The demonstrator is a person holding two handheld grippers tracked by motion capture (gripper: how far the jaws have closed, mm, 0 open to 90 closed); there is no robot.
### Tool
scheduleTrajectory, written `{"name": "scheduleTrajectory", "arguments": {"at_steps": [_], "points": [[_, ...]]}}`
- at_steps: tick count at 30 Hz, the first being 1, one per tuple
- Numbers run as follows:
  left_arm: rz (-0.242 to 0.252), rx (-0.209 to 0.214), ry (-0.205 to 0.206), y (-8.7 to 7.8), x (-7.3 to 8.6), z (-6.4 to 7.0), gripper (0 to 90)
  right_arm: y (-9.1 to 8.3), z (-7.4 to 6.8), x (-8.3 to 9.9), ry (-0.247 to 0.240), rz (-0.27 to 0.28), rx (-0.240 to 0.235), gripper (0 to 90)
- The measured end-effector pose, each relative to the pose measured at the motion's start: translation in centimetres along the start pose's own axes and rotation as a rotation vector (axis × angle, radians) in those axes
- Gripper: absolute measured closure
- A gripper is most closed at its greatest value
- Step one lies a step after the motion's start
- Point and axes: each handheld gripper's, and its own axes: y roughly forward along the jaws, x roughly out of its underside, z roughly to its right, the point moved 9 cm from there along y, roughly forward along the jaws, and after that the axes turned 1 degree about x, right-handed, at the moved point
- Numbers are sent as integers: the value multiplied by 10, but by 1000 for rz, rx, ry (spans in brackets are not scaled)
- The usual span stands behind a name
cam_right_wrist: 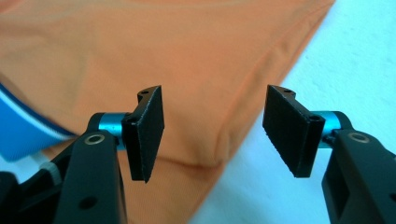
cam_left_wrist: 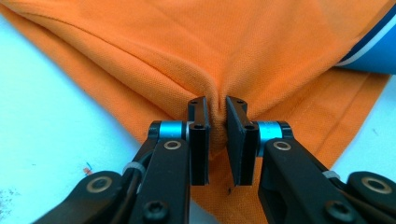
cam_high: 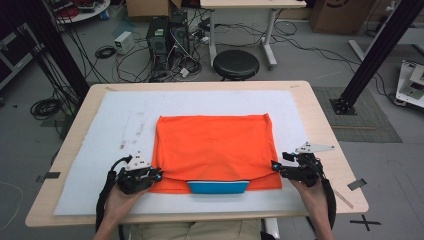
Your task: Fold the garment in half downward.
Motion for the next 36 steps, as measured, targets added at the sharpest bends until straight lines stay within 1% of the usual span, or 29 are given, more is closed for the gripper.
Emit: {"name": "scheduleTrajectory", "arguments": {"at_steps": [2,4,5,8,9,10,11,12,13,14,16,17,18,20,23,24,25,26,27,29,31,34,36], "points": [[1,-1,-1,0,0,0,800,-2,-1,4,-17,-18,-13,420],[-1,-2,-4,1,0,0,802,-1,-4,11,-43,-50,-12,442],[-1,-4,-4,1,0,0,803,2,-5,15,-64,-69,2,451],[-1,0,-3,0,0,0,802,9,-6,22,-96,-120,29,499],[6,4,-12,1,-1,0,801,12,-6,24,-104,-131,36,521],[6,8,-14,0,-1,0,801,14,-7,25,-111,-139,37,556],[8,13,-13,0,-1,-1,799,17,-8,25,-128,-141,40,602],[10,12,-16,0,-1,-1,797,18,-8,25,-146,-141,52,656],[14,15,-20,0,-1,-1,796,19,-9,25,-160,-144,63,739],[16,18,-19,-1,-1,-1,794,18,-10,24,-173,-139,60,787],[19,22,-24,-1,-2,-2,779,17,-13,21,-173,-127,61,841],[19,25,-27,-1,-2,-2,776,16,-12,19,-179,-123,67,846],[18,24,-25,-1,-2,-2,783,15,-13,19,-170,-120,72,852],[20,14,-18,-2,-3,-1,804,14,-13,17,-176,-114,78,857],[37,7,-13,-4,-6,-1,808,11,-14,14,-167,-92,78,861],[43,12,-15,-6,-7,-1,810,9,-13,13,-167,-85,78,861],[47,16,-18,-7,-8,-1,810,7,-13,12,-156,-78,76,861],[54,21,-20,-9,-9,-2,810,6,-12,10,-161,-67,75,861],[59,26,-26,-10,-10,-2,809,4,-12,9,-149,-61,70,862],[69,40,-41,-12,-10,-3,810,1,-13,7,-142,-50,67,862],[70,44,-45,-13,-10,-3,813,0,-13,6,-136,-45,62,863],[62,42,-36,-15,-9,-2,814,-1,-14,7,-138,-42,49,864],[59,43,-28,-17,-7,0,814,-3,-16,9,-124,-47,41,864]]}}
